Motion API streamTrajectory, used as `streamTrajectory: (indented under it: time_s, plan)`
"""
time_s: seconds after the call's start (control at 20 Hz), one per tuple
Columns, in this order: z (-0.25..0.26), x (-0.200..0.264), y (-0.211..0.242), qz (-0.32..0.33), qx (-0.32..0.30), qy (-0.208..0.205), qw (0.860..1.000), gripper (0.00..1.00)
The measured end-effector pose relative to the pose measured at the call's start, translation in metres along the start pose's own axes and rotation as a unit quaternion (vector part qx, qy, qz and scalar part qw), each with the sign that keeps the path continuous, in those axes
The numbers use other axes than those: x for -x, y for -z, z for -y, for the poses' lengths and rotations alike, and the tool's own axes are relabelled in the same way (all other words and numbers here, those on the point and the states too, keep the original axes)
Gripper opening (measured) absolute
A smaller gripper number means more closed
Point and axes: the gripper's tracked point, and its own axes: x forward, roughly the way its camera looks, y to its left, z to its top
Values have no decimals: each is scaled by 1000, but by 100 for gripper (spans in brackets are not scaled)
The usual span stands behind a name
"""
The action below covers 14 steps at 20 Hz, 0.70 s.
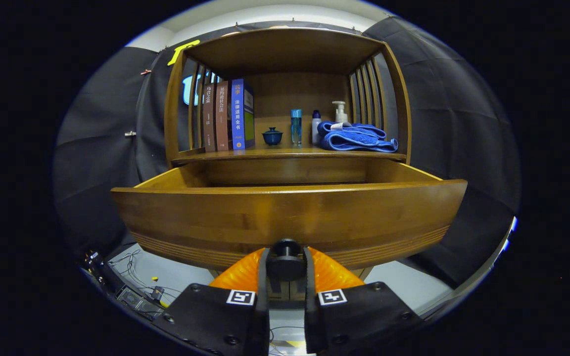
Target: Pull open the drawer, take out the items inside it, and place them on the countertop above the cabinet.
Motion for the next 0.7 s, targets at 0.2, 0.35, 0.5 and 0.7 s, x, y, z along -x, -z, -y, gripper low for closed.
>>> streamTrajectory:
  time_s: [0.2, 0.35, 0.5, 0.7]
  plan:
    - [0, 10, 4, -5, -7, 0, 1000, 32]
    - [0, 16, 7, -7, -3, -2, 1000, 32]
    - [-1, 18, 8, -10, -2, -1, 1000, 32]
    - [-4, 22, 11, -19, 13, -17, 1000, 43]
